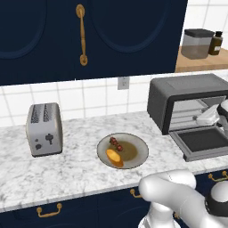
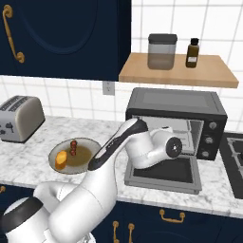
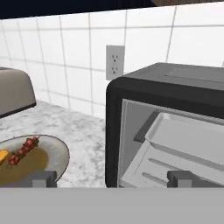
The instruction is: Pick up the kebab skewer and baguette bread, and place them inside the toaster oven. Close the toaster oven door and start by setting the timer.
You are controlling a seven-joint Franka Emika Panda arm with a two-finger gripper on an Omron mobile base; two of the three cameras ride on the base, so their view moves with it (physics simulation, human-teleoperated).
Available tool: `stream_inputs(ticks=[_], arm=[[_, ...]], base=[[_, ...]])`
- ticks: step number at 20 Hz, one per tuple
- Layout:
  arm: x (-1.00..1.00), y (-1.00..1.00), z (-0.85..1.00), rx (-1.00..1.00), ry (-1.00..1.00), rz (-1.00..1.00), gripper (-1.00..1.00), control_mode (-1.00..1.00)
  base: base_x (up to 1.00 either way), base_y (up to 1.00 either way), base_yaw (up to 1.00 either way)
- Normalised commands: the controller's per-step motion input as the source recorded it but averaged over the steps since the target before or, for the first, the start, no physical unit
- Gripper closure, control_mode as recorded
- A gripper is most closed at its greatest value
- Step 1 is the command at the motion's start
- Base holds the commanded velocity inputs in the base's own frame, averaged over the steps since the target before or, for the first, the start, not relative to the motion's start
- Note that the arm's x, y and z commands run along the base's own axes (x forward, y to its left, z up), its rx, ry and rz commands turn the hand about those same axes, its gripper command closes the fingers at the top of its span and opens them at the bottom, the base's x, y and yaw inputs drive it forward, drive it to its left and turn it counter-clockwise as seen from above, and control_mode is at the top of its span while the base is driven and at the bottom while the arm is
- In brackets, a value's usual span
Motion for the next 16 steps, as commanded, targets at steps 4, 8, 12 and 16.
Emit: stream_inputs(ticks=[4, 8, 12, 16], arm=[[0.37, -0.17, 0.00, 0.06, -0.18, 0.00, -1.00, -1.00], [0.20, -0.28, 0.00, 0.11, -0.17, 0.00, -1.00, -1.00], [0.31, -0.27, -0.04, 0.07, -0.07, -0.01, -1.00, -1.00], [0.34, -0.24, -0.11, 0.05, 0.00, -0.01, -1.00, -1.00]], base=[[0.00, 0.00, 0.00], [0.00, 0.00, 0.00], [0.00, 0.00, 0.00], [0.00, 0.00, 0.00]])
